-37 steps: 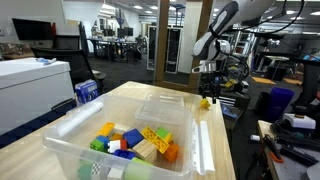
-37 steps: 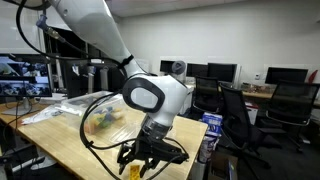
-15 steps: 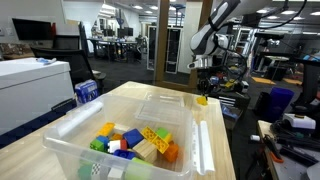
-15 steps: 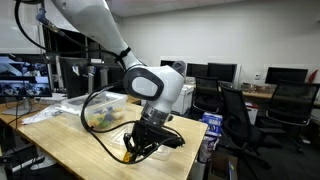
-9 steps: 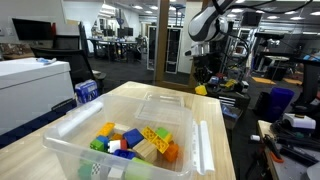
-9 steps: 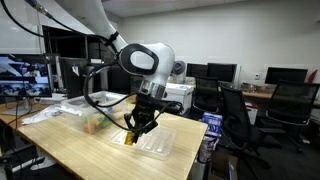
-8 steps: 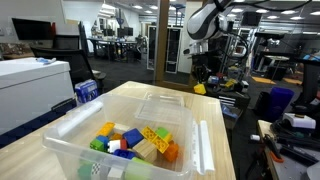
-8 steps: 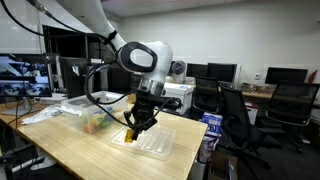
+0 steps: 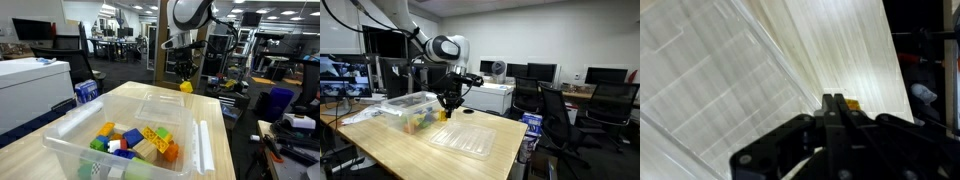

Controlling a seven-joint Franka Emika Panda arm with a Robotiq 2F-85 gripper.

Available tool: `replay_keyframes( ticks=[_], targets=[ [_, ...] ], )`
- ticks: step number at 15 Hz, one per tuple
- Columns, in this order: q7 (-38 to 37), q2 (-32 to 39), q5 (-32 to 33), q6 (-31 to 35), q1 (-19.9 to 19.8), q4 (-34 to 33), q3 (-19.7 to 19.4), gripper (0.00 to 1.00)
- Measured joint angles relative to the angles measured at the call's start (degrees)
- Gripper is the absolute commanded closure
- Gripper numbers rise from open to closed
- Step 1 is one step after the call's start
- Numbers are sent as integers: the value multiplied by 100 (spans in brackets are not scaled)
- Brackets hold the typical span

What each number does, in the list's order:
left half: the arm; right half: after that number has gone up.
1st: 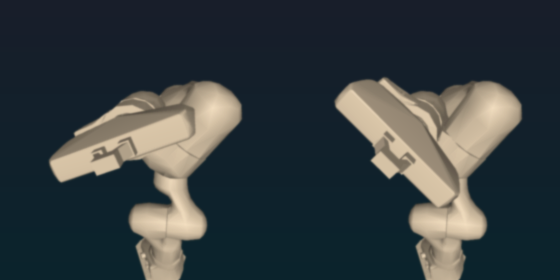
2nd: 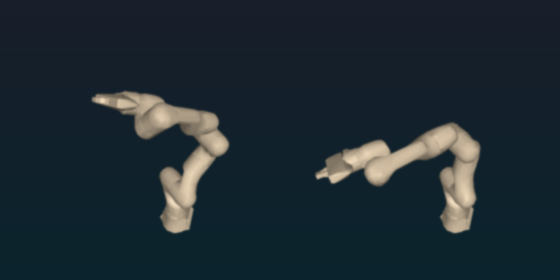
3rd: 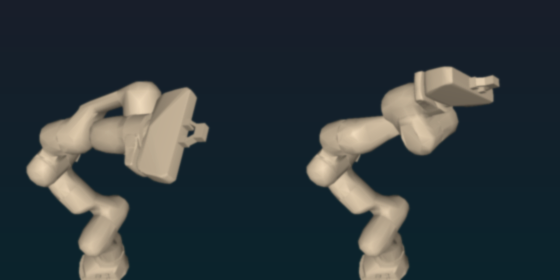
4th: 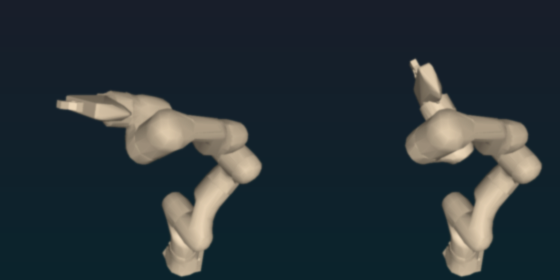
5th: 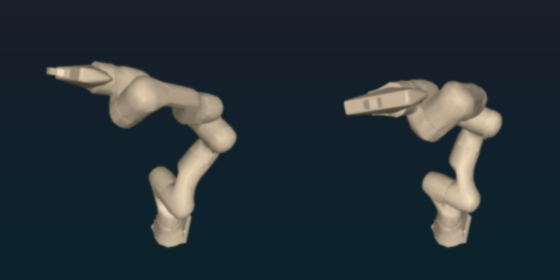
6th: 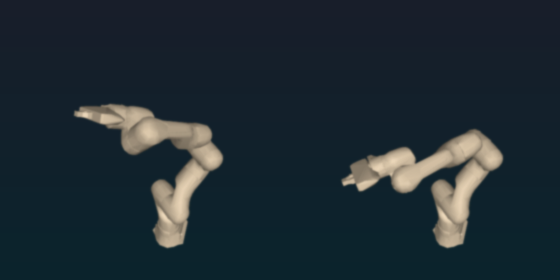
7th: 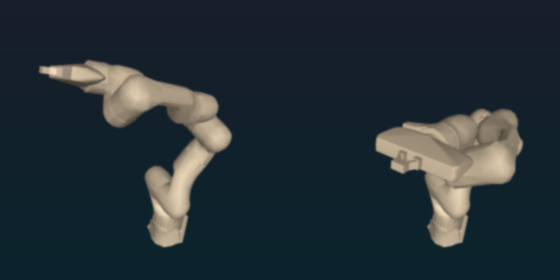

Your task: Put the yellow block in the storage box

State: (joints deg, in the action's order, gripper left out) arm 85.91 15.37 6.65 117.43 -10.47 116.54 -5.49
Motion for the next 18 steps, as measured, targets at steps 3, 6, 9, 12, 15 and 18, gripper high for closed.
replay_keyframes(
  ticks=[3,6,9,12,15,18],
  targets=[
    [0,-183,202,0,329,8,229,99],
    [11,-485,338,0,708,58,524,99],
    [47,-712,353,1,919,144,698,99],
    [191,-986,354,0,1163,276,894,99],
    [423,-1144,354,0,1326,433,1030,99],
    [655,-1253,337,0,1456,612,1128,99]
  ],
)
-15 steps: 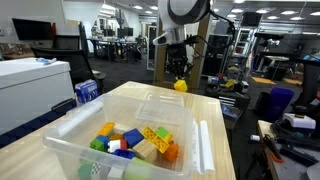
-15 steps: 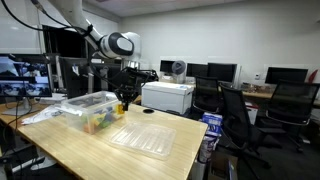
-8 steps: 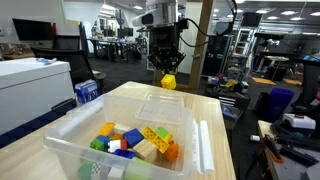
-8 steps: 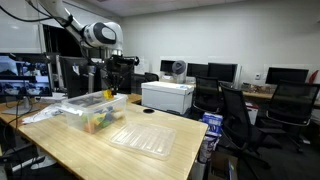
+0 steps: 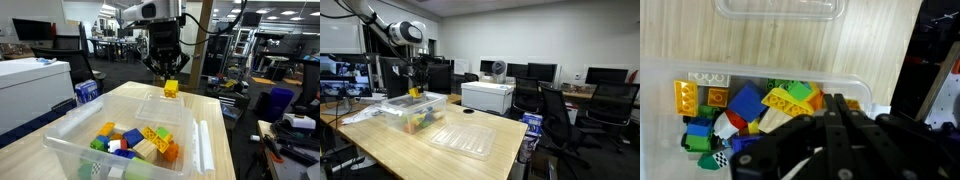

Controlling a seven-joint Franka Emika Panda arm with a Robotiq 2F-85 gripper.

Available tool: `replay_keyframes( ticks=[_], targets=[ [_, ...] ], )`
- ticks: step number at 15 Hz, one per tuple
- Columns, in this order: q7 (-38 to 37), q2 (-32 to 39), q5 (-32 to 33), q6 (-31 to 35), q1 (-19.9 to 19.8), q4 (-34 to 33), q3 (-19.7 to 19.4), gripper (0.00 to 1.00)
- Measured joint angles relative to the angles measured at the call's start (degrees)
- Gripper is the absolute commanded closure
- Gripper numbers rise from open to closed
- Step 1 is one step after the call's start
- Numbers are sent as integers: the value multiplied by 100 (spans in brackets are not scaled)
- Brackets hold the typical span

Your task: Put the yellow block in the storage box

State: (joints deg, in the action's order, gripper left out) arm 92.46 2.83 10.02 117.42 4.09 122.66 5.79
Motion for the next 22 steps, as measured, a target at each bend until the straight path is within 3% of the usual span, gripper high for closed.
replay_keyframes(
  ticks=[3,4,5,13,15,21,22],
  targets=[
    [214,-118,-62,-11,178,266,137,99],
    [233,-134,-78,-24,224,316,155,71],
    [251,-145,-88,-65,261,368,181,69],
    [330,-145,-701,-177,272,424,95,12],
    [330,-147,-1003,-32,261,424,31,2],
    [323,-155,-1583,1766,208,824,-30,0],
    [323,-154,-1635,1816,208,886,-30,0]
  ],
)
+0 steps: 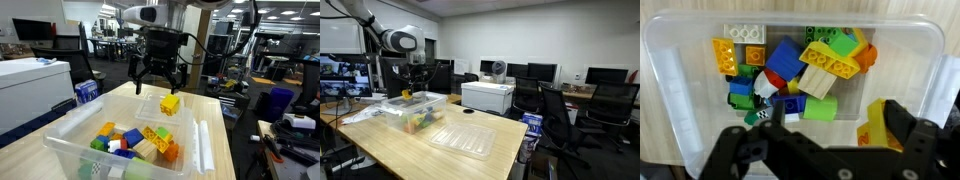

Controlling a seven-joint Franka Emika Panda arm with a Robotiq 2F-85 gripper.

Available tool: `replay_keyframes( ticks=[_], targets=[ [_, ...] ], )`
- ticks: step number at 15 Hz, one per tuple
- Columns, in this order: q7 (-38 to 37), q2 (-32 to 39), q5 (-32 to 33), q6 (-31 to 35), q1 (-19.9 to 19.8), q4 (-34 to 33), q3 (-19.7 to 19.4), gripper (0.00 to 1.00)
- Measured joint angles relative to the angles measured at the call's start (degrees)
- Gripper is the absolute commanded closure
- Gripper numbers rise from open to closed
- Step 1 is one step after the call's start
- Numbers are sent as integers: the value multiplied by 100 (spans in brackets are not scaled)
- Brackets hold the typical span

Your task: Put the yellow block in the storage box

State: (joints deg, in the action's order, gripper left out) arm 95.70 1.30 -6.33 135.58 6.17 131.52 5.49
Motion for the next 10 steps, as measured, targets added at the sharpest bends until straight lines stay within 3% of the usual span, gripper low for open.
replay_keyframes(
  ticks=[10],
  targets=[
    [3,257,-85,-149,-113,300,-96,0]
  ],
)
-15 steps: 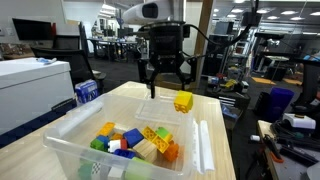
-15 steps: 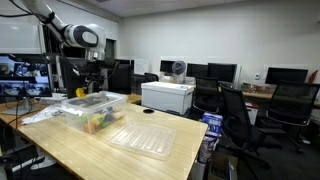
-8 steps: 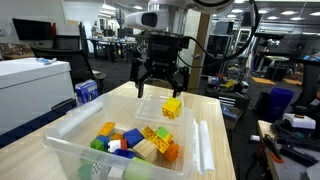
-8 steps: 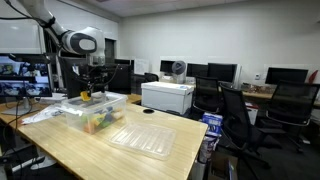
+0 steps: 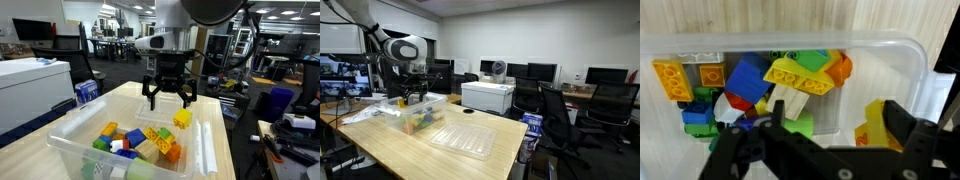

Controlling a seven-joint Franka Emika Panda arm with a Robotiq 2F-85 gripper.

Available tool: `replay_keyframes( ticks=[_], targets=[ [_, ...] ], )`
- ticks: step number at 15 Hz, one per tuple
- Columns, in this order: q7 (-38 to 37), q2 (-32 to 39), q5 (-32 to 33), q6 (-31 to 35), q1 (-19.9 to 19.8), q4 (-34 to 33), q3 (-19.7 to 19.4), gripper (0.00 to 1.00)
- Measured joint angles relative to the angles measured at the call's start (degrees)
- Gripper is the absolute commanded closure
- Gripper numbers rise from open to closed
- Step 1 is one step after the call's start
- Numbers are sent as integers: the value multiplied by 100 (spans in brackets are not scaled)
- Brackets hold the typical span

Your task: Put the yellow block in the storage box

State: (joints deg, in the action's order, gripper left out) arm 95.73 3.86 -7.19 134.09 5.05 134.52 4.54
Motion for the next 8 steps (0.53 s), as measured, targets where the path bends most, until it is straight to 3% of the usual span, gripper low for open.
replay_keyframes(
  ticks=[8],
  targets=[
    [1,83,35,3,-278,135,-162,0]
  ],
)
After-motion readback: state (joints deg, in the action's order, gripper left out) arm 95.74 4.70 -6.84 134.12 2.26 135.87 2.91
